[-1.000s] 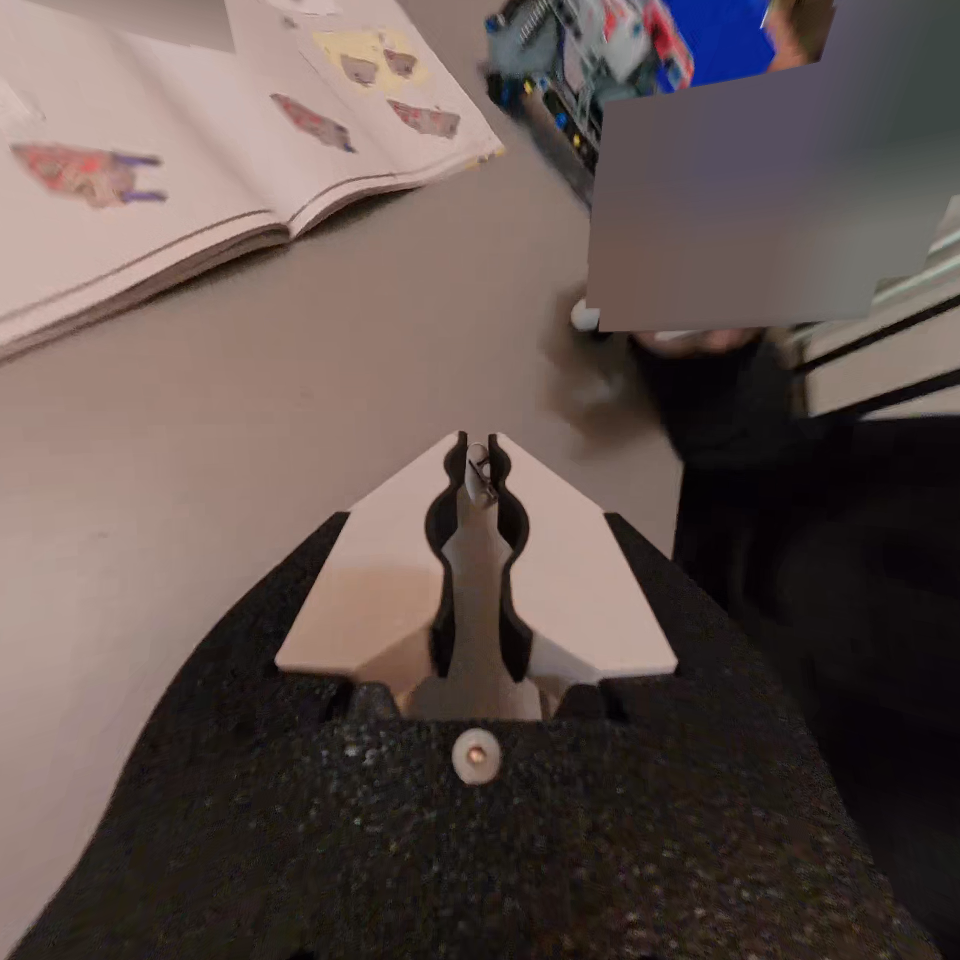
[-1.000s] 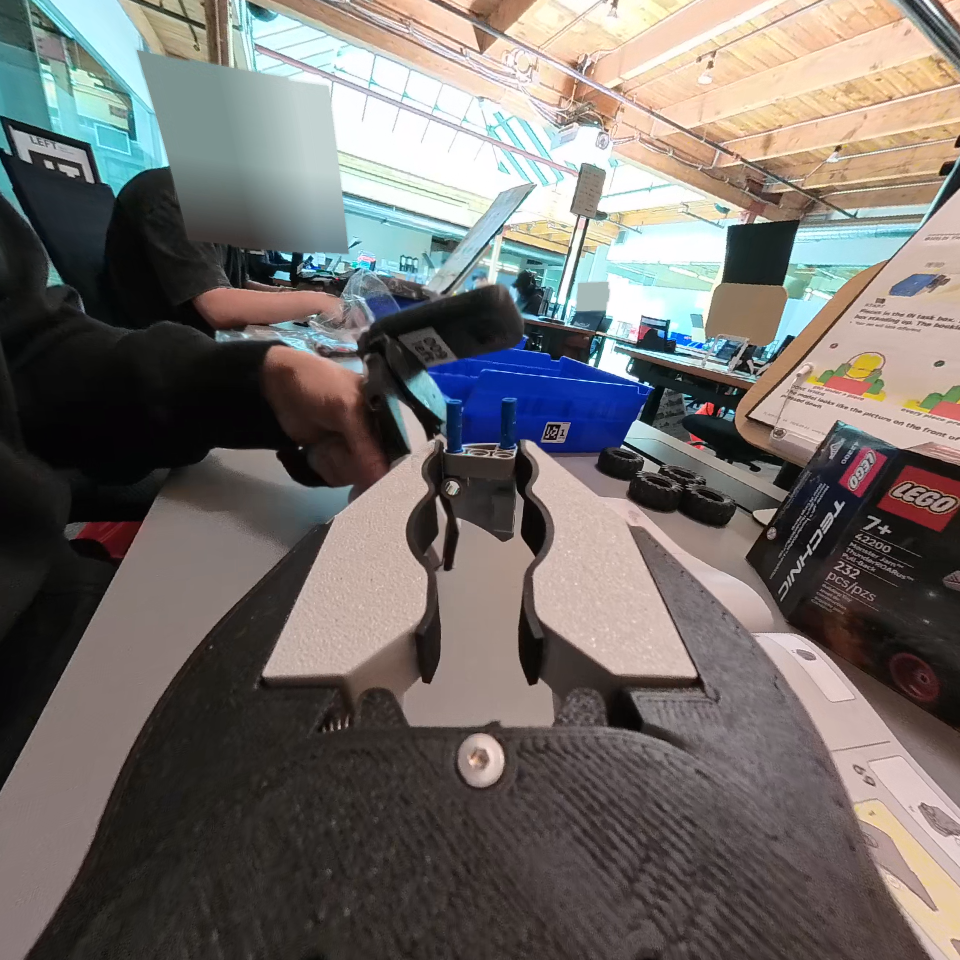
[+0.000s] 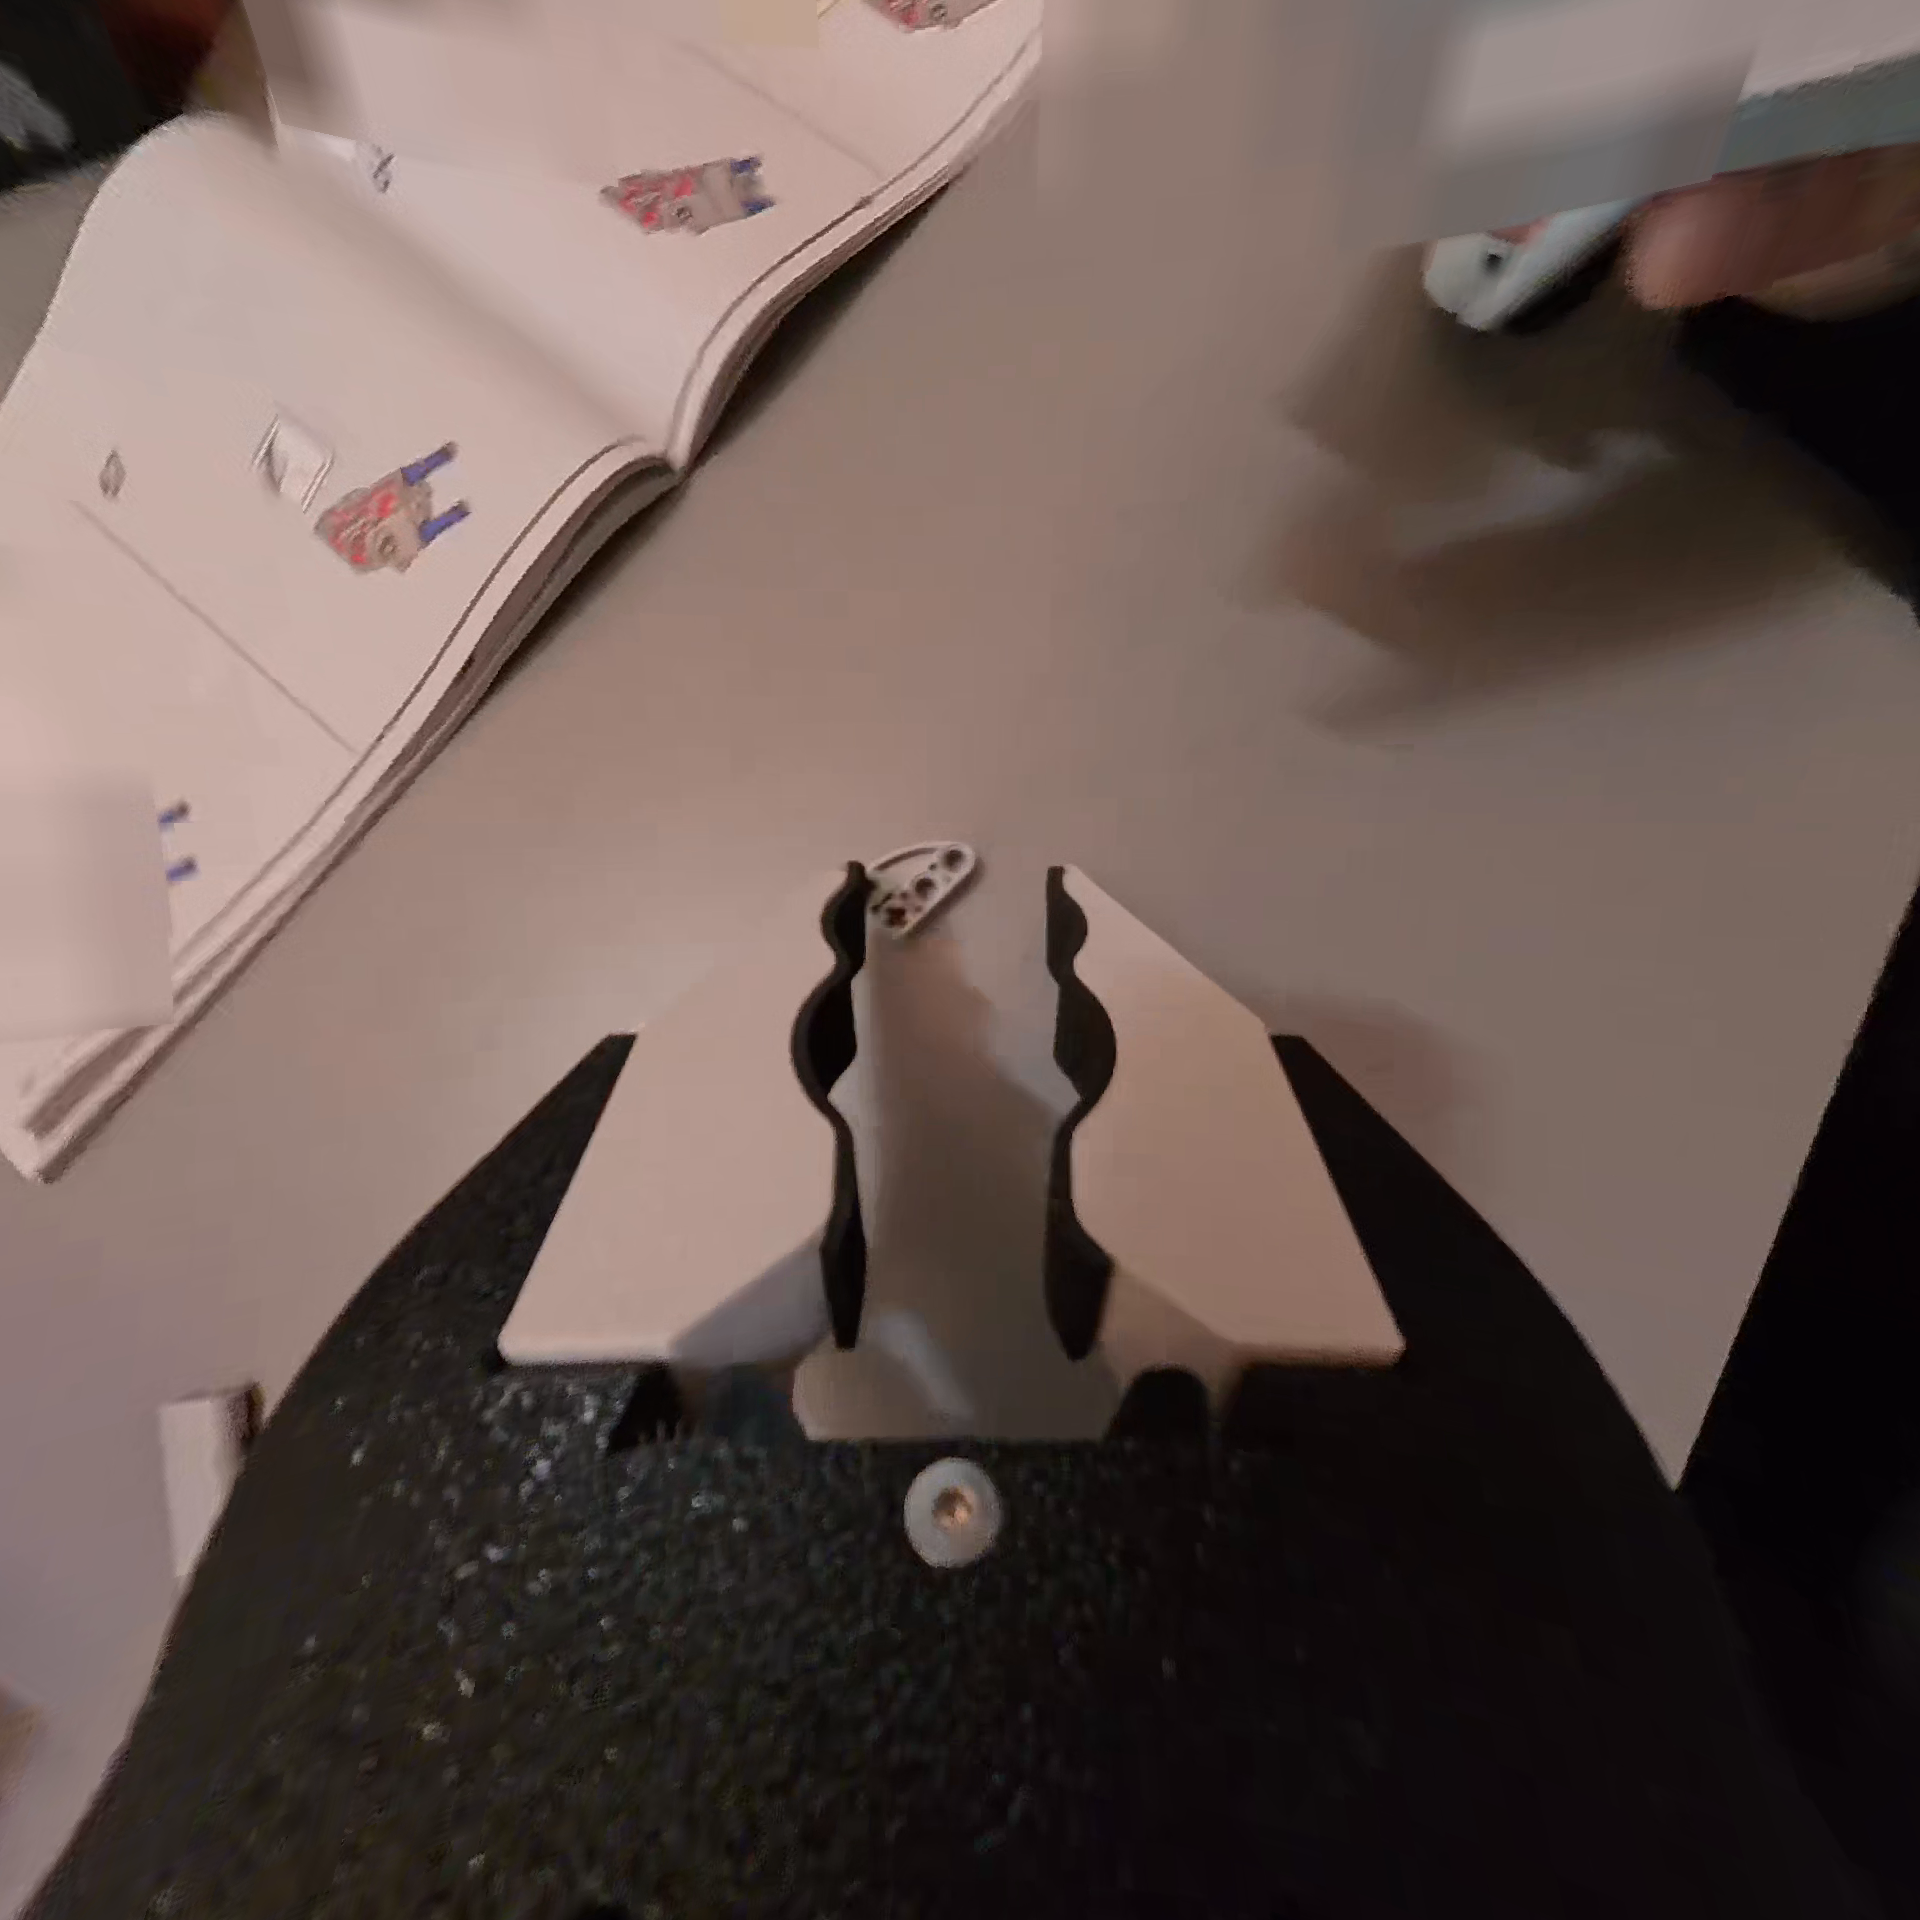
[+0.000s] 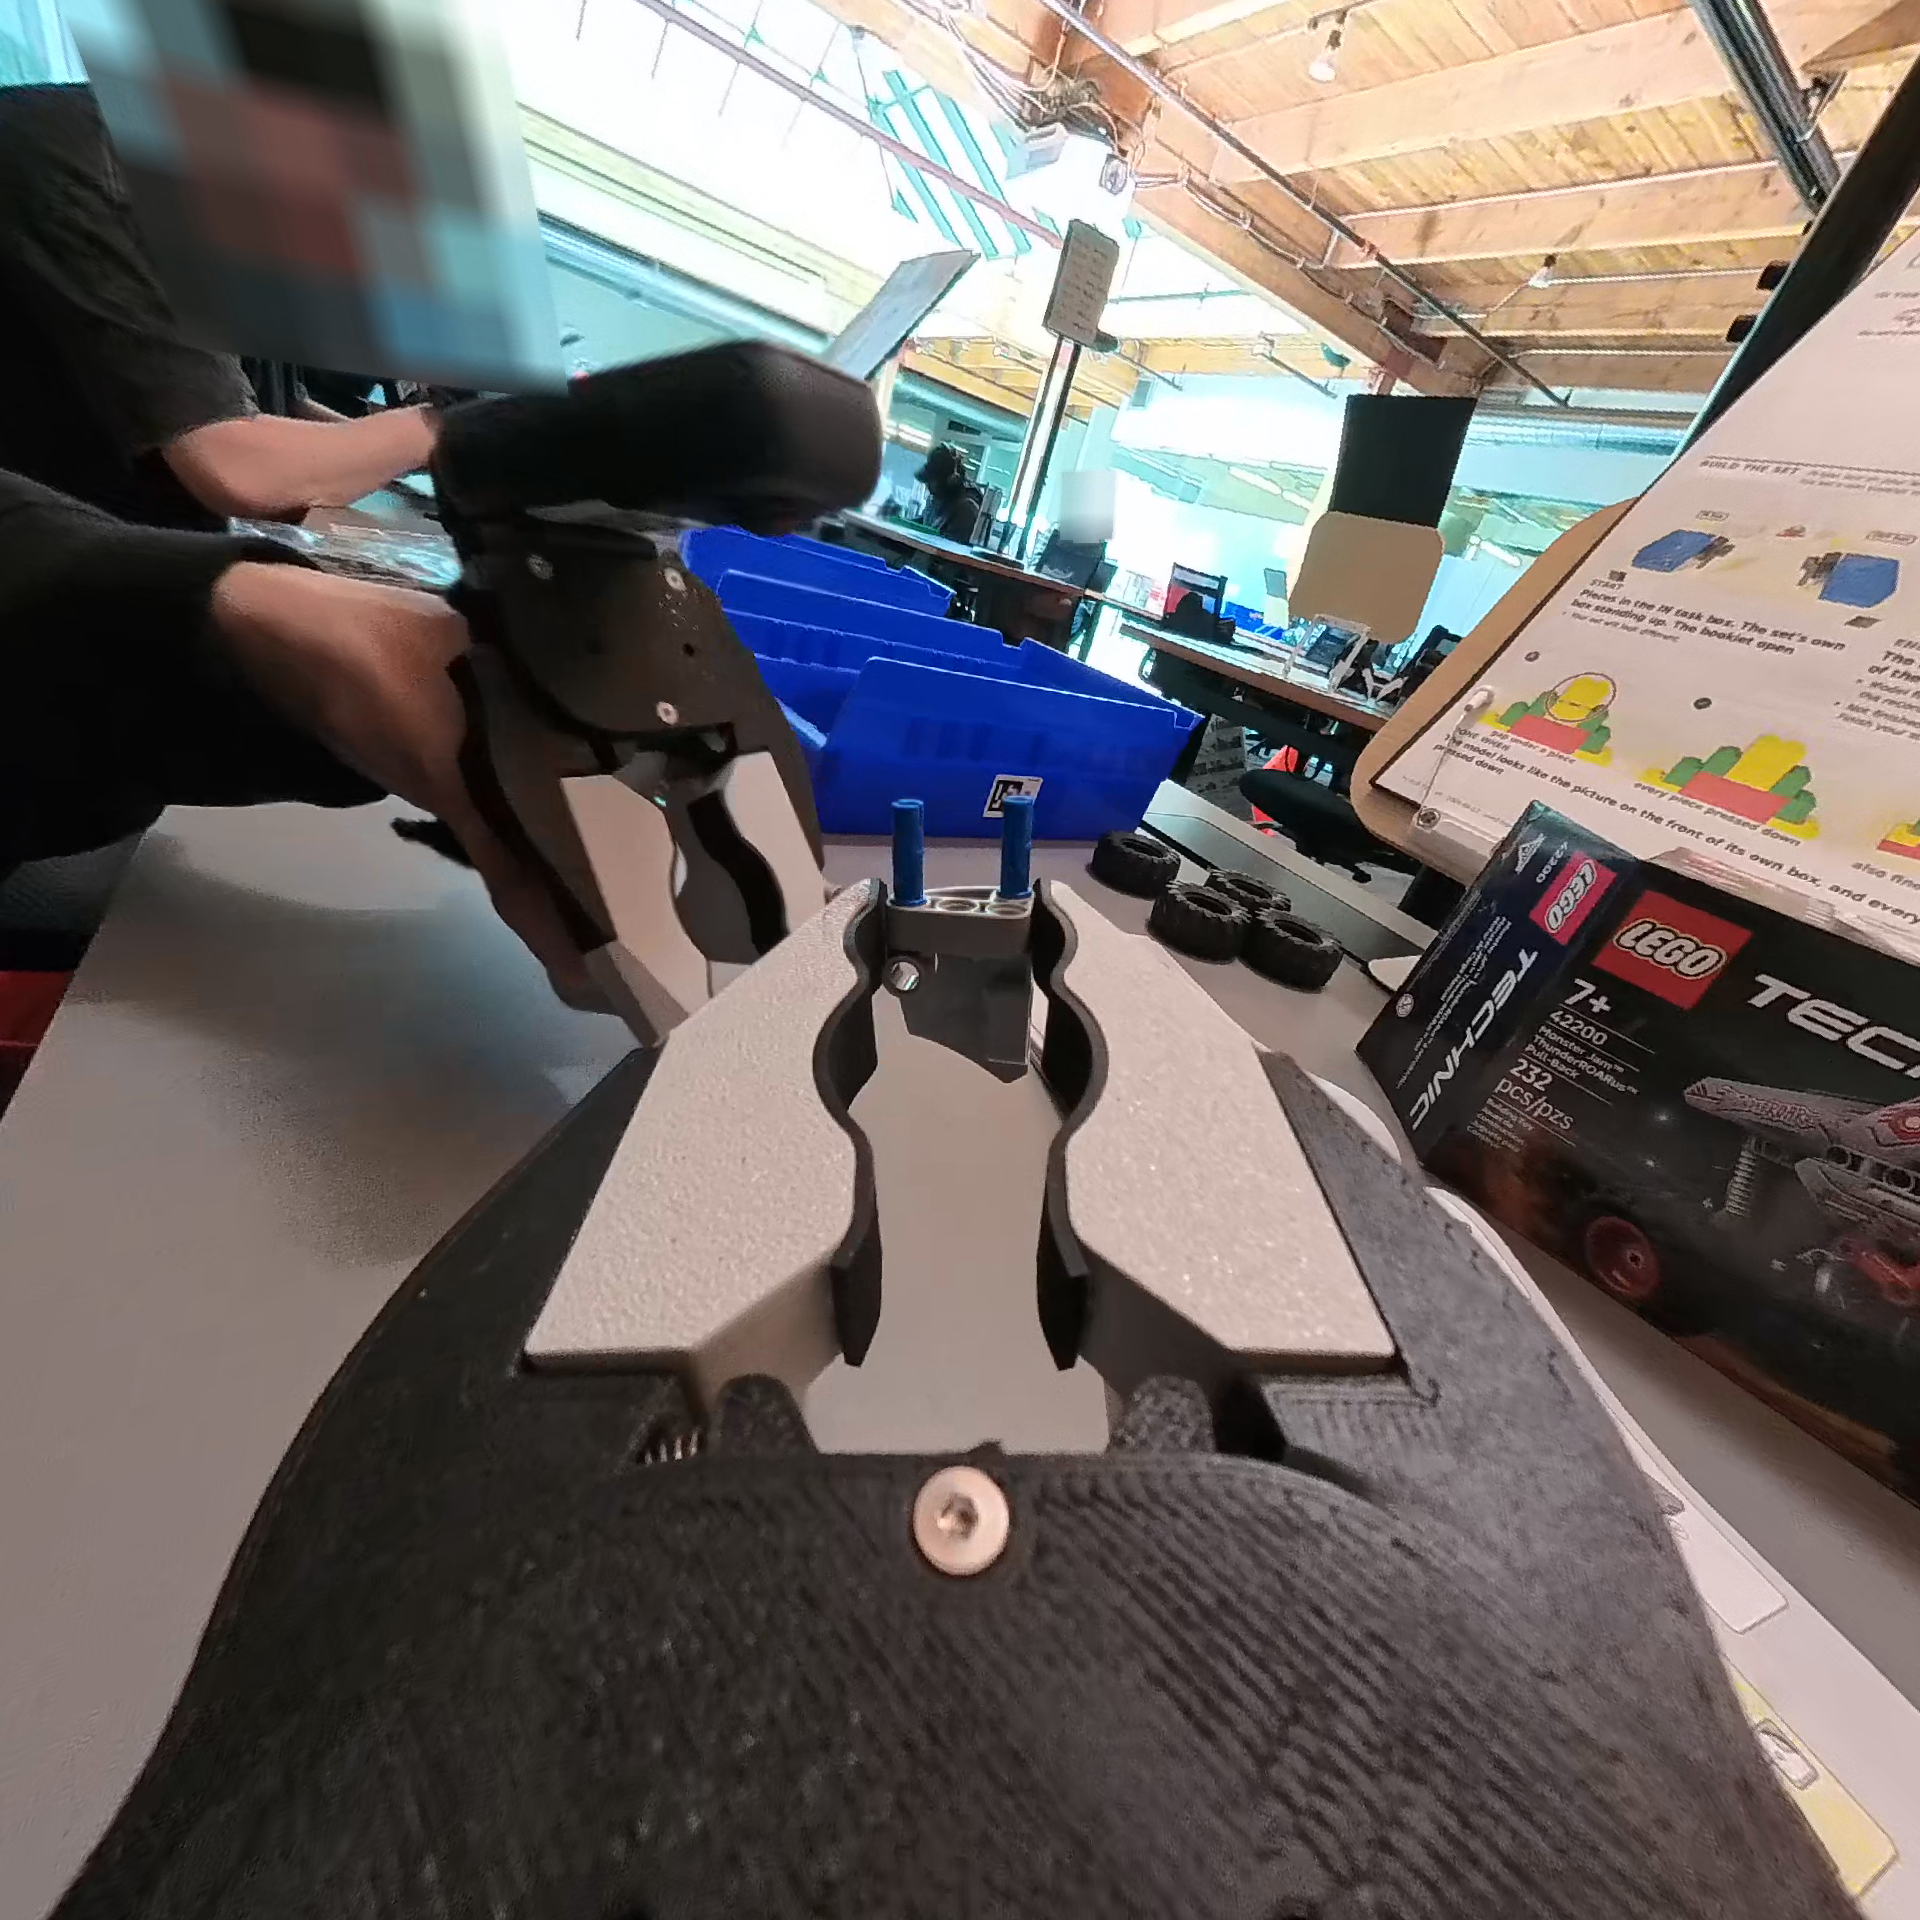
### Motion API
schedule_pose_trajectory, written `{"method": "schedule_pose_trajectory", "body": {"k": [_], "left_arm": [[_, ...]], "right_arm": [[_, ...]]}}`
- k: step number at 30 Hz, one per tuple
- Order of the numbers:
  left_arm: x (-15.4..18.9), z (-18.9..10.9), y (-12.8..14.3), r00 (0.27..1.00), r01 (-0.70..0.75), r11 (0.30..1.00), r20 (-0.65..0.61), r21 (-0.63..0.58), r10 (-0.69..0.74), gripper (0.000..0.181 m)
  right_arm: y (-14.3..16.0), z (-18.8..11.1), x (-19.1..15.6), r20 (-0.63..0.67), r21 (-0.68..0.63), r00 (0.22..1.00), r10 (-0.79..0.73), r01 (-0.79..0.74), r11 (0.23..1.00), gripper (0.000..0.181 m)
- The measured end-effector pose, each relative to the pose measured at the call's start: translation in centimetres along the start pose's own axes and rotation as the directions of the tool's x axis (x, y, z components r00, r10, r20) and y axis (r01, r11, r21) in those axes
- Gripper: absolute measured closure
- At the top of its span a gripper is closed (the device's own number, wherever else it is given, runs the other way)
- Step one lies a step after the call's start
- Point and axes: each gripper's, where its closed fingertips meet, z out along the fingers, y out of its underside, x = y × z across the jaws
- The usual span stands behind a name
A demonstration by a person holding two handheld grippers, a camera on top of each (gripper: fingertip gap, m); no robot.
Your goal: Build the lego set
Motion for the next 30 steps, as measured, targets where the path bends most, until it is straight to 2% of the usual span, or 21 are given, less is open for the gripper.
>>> {"method": "schedule_pose_trajectory", "body": {"k": [4, 7, 15, 20, 23, 25, 26, 28, 30], "left_arm": [[0.6, -0.3, -0.3, 0.971, -0.235, 0.972, 0.046, -0.019, 0.236, 0.163], [0.3, -0.1, 0.1, 0.937, -0.340, 0.938, 0.061, -0.072, 0.344, 0.170], [-0.2, 0.6, 0.3, 0.884, -0.456, 0.881, 0.054, -0.124, 0.465, 0.180], [-0.3, 0.6, 0.1, 0.892, -0.447, 0.889, 0.028, -0.098, 0.451, 0.181], [-0.5, 0.2, -0.4, 0.959, -0.284, 0.959, -0.014, -0.007, 0.284, 0.181], [-0.3, -0.3, -1.0, 0.990, -0.071, 0.995, -0.117, 0.071, 0.079, 0.181], [-0.1, -0.7, -1.4, 0.980, 0.060, 0.993, -0.197, 0.103, -0.038, 0.181], [0.2, -1.3, -1.9, 0.879, 0.336, 0.937, -0.391, 0.098, -0.274, 0.181], [-0.3, -1.7, -2.3, 0.707, 0.559, 0.829, -0.544, 0.037, -0.453, 0.181]], "right_arm": [[0.1, 0.0, 0.0, 0.000, -0.005, 1.000, -0.004, 0.004, 1.000, 0.156], [0.1, 0.0, 0.0, -0.001, -0.008, 1.000, -0.005, 0.005, 1.000, 0.156], [0.3, 0.1, -0.1, 0.001, -0.015, 1.000, -0.006, 0.006, 1.000, 0.156], [0.3, 0.1, -0.1, -0.001, -0.018, 1.000, -0.012, 0.012, 1.000, 0.156], [0.3, 0.0, 0.1, -0.008, -0.017, 1.000, -0.015, 0.015, 1.000, 0.156], [0.3, 0.0, 0.1, -0.010, -0.018, 1.000, -0.014, 0.014, 1.000, 0.156], [0.3, 0.0, 0.1, -0.010, -0.018, 1.000, -0.014, 0.014, 1.000, 0.156], [0.4, 0.0, 0.1, -0.006, -0.021, 1.000, -0.012, 0.012, 1.000, 0.156], [0.5, 0.1, 0.0, 0.000, -0.028, 1.000, -0.010, 0.010, 1.000, 0.156]]}}
